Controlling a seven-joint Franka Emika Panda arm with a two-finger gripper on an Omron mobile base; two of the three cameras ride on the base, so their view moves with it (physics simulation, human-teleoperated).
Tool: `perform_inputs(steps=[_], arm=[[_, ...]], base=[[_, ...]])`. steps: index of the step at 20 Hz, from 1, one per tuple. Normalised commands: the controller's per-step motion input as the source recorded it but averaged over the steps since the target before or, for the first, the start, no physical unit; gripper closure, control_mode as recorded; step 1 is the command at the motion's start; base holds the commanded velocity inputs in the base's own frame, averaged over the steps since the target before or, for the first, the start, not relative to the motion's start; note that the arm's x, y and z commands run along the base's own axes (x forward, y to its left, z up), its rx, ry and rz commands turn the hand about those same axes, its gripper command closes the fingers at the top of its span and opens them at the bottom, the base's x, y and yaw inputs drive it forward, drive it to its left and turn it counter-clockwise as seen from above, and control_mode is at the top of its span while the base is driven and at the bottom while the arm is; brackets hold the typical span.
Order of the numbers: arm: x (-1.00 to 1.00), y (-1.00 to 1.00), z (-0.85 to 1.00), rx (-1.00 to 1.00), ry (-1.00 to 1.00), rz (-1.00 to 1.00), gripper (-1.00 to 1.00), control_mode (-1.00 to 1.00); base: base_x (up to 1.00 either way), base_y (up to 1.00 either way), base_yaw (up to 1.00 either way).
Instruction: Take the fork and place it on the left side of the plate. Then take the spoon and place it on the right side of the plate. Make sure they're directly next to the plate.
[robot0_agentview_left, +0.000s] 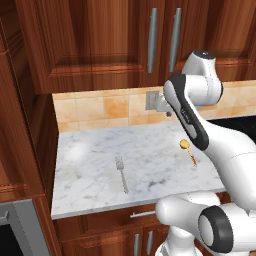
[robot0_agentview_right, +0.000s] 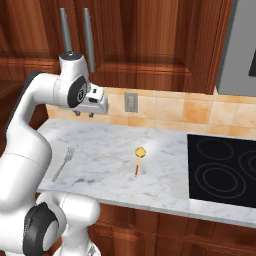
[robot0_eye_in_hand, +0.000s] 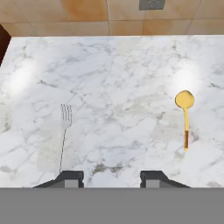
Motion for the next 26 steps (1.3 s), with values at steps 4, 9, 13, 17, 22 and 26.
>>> perform_inputs(steps=[4, 9, 13, 17, 22, 26], arm=[[-0.14, 0.02, 0.0, 0.0, -0.02, 0.0, -1.0, -1.0], [-0.14, -0.06, -0.57, 0.03, 0.06, 0.0, -1.0, -1.0], [-0.11, -0.84, -0.99, 0.15, 0.24, -0.05, -1.0, -1.0], [-0.11, -1.0, -0.95, 0.17, 0.3, -0.04, -1.0, -1.0], [-0.02, -0.79, -0.8, 0.08, 0.24, 0.0, -1.0, -1.0], [0.19, -0.4, -0.48, 0.0, 0.19, 0.0, -1.0, -1.0]], base=[[0.0, 0.0, 0.0], [0.0, 0.0, 0.0], [0.0, 0.0, 0.0], [0.0, 0.0, 0.0], [0.0, 0.0, 0.0], [0.0, 0.0, 0.0]])
